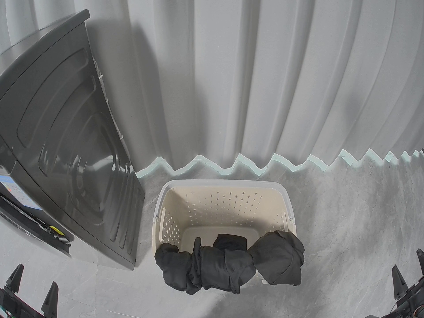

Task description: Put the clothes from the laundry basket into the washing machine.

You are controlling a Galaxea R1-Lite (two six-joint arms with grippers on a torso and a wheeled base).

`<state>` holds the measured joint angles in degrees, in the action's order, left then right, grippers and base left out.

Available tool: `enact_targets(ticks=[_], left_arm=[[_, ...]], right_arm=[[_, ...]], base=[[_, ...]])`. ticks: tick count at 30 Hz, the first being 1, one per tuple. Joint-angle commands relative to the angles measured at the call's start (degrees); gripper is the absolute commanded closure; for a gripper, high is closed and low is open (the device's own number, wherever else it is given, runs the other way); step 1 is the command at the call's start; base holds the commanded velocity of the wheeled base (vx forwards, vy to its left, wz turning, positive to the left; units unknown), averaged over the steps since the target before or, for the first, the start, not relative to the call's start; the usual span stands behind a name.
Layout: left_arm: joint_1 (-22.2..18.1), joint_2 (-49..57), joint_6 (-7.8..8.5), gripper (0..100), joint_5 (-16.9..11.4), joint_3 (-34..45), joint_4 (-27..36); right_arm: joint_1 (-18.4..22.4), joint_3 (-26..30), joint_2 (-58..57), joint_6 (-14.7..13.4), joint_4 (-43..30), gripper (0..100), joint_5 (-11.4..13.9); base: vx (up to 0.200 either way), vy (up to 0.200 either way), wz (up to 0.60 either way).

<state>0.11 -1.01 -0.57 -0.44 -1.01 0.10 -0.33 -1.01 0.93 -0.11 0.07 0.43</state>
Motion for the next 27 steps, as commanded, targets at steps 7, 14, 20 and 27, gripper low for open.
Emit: enact_targets(ticks=[7,14,20,27], left_arm=[[0.1,1.0,-0.04,0,0.0,0.8,0.0],[0.1,1.0,-0.04,0,0.0,0.9,0.0],[0.0,1.0,-0.13,0,0.0,0.8,0.0],[0.0,1.0,-0.13,0,0.0,0.8,0.0]], right_arm=[[0.0,1.0,-0.3,-0.1,0.0,0,0.0],[0.0,1.0,-0.3,0.0,0.0,0,0.0],[0.0,1.0,-0.3,0.0,0.0,0,0.0],[0.0,1.0,-0.3,0.0,0.0,0,0.0]], base=[[0.000,0.000,0.00],[0.086,0.000,0.00],[0.000,-0.033,0.00],[0.000,-0.200,0.00]])
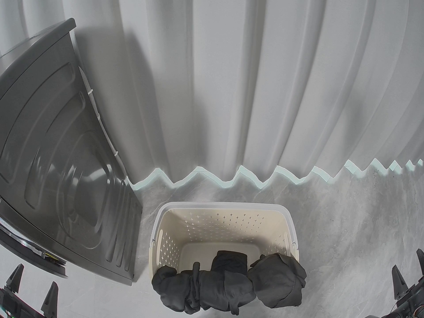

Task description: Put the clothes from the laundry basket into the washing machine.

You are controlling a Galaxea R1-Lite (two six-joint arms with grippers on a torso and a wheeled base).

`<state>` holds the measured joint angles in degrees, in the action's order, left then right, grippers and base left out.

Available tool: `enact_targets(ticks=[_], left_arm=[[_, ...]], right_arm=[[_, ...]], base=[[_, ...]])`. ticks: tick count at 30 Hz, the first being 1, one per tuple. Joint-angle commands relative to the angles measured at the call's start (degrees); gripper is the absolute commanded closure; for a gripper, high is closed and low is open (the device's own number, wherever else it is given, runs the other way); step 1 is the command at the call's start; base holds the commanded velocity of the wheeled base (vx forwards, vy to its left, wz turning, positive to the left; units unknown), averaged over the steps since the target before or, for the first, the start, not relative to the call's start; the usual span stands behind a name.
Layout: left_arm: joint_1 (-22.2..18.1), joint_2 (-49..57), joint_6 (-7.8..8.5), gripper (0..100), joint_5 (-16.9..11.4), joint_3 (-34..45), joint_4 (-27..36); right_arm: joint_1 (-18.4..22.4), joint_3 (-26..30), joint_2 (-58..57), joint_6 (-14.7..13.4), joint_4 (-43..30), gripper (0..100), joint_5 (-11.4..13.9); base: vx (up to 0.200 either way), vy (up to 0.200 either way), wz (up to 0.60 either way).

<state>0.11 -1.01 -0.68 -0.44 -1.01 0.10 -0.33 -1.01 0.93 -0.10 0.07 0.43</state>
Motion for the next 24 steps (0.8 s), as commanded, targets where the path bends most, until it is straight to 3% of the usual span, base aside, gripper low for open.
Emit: enact_targets(ticks=[1,16,22,24], left_arm=[[0.1,1.0,-0.02,0,0.0,0.8,0.0],[0.1,1.0,0.24,0,0.0,0.8,0.0],[0.0,1.0,0.24,0,-0.1,0.8,0.0],[0.1,1.0,0.24,0,-0.1,0.8,0.0]], right_arm=[[0.0,1.0,-0.3,0.0,0.0,0,0.0],[0.0,1.0,-0.3,0.0,0.0,0,0.0],[0.0,1.0,-0.3,0.0,0.0,0,0.0],[0.0,1.0,-0.3,0.0,0.0,0,0.0]], base=[[0.000,-0.200,0.00],[0.000,0.000,0.00],[0.200,0.000,0.00],[0.000,0.000,0.00]])
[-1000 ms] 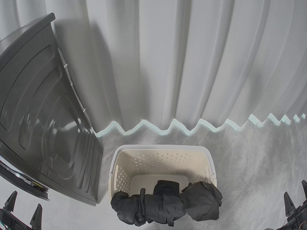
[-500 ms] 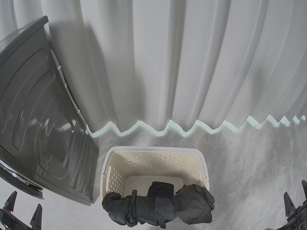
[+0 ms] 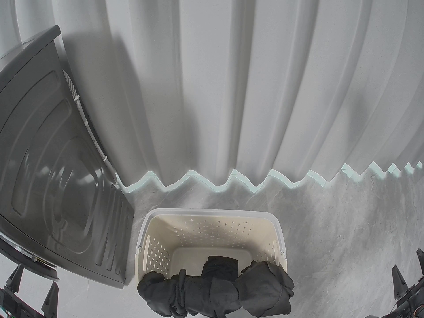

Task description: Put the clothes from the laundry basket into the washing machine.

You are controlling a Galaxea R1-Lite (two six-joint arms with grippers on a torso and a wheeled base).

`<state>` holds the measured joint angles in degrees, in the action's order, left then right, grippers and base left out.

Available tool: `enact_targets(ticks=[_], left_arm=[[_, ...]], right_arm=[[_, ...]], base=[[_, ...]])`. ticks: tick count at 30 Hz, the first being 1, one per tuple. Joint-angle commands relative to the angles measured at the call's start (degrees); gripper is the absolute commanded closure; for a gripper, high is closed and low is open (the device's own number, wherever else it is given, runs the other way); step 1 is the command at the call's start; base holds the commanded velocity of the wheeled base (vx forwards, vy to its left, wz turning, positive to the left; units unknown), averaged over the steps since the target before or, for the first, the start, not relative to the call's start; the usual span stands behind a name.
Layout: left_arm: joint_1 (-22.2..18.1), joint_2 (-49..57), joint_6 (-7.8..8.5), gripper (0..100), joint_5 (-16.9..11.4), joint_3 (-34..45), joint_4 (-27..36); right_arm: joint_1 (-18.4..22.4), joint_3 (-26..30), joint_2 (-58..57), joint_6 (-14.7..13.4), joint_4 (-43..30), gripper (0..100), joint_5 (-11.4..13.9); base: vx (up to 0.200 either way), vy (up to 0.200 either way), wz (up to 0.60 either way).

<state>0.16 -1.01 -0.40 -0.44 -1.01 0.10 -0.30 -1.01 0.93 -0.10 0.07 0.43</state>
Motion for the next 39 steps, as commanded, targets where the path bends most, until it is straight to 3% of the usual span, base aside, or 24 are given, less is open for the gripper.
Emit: enact_targets(ticks=[1,7,16,39], left_arm=[[-0.1,1.0,-0.04,0,0.0,0.8,0.0],[0.0,1.0,0.05,0,0.0,0.8,0.0],[0.0,1.0,0.05,0,0.0,0.8,0.0],[0.0,1.0,0.05,0,-0.1,0.8,0.0]], right_arm=[[0.0,1.0,-0.3,0.0,0.0,0,0.0],[0.0,1.0,-0.3,0.0,0.0,0,0.0],[0.0,1.0,-0.3,0.0,0.0,0,0.0],[0.0,1.0,-0.3,-0.1,0.0,0,0.0]], base=[[0.000,0.000,0.00],[0.000,0.000,0.00],[0.200,0.000,0.00],[0.000,0.000,0.00]])
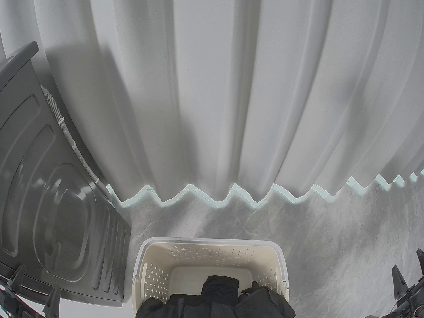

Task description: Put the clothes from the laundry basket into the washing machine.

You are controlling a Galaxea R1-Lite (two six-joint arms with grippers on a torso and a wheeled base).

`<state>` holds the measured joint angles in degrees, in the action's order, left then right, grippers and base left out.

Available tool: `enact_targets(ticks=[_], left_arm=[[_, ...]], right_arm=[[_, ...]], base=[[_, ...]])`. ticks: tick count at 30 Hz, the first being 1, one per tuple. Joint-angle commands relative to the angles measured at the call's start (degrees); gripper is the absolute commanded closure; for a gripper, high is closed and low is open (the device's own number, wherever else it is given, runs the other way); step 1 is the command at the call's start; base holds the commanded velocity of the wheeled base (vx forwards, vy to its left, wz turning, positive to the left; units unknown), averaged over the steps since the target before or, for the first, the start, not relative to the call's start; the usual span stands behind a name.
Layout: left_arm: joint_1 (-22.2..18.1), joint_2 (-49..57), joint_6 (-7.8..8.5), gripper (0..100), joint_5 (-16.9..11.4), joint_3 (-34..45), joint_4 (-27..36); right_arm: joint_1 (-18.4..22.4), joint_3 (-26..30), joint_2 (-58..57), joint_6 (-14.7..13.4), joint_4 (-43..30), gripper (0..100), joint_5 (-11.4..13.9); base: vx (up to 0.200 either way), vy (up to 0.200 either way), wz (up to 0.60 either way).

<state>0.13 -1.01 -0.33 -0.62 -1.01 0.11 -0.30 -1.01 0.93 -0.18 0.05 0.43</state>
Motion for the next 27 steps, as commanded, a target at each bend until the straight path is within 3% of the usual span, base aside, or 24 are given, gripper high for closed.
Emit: enact_targets(ticks=[1,27], left_arm=[[0.0,1.0,-0.02,0,0.1,0.9,0.0],[0.0,1.0,-0.02,0,0.1,0.8,0.0]], right_arm=[[0.0,1.0,-0.3,0.0,0.0,0,0.0],[0.0,1.0,-0.3,0.1,0.0,0,0.0]], base=[[0.000,0.000,0.00],[0.000,0.000,0.00]])
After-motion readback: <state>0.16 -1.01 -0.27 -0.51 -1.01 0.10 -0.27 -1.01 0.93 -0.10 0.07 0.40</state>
